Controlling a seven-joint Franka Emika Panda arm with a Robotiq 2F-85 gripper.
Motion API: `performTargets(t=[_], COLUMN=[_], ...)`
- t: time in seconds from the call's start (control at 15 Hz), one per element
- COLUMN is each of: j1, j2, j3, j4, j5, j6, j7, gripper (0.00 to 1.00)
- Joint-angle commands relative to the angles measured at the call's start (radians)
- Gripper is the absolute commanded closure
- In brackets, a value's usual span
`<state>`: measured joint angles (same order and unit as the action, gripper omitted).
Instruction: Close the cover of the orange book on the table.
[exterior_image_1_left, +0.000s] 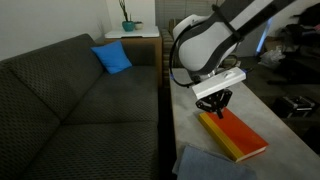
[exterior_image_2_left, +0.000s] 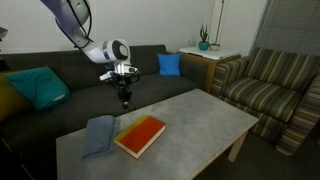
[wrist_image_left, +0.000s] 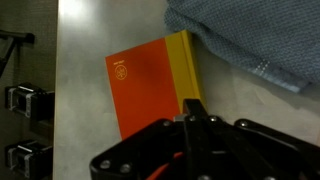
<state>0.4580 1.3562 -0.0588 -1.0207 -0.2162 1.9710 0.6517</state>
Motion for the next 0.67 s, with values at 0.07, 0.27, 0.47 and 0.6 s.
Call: performTargets(t=[0.07,0.27,0.47,0.6], j1=[-0.020,-0.035,-0.038,-0.035], j2=[-0.194,-0.277,-0.336,-0.360], j3=[0.009,0.019,0.018,0.013], j4=[-0.225,-0.315,-0.384,-0.414], j5=[-0.011,-0.012,-0.009,0.000], j6=[0.114,0.212,0.266,0.287], j7=[-0.042,-0.096,-0.133,-0.153], gripper=[1.00,1.00,1.00,0.91])
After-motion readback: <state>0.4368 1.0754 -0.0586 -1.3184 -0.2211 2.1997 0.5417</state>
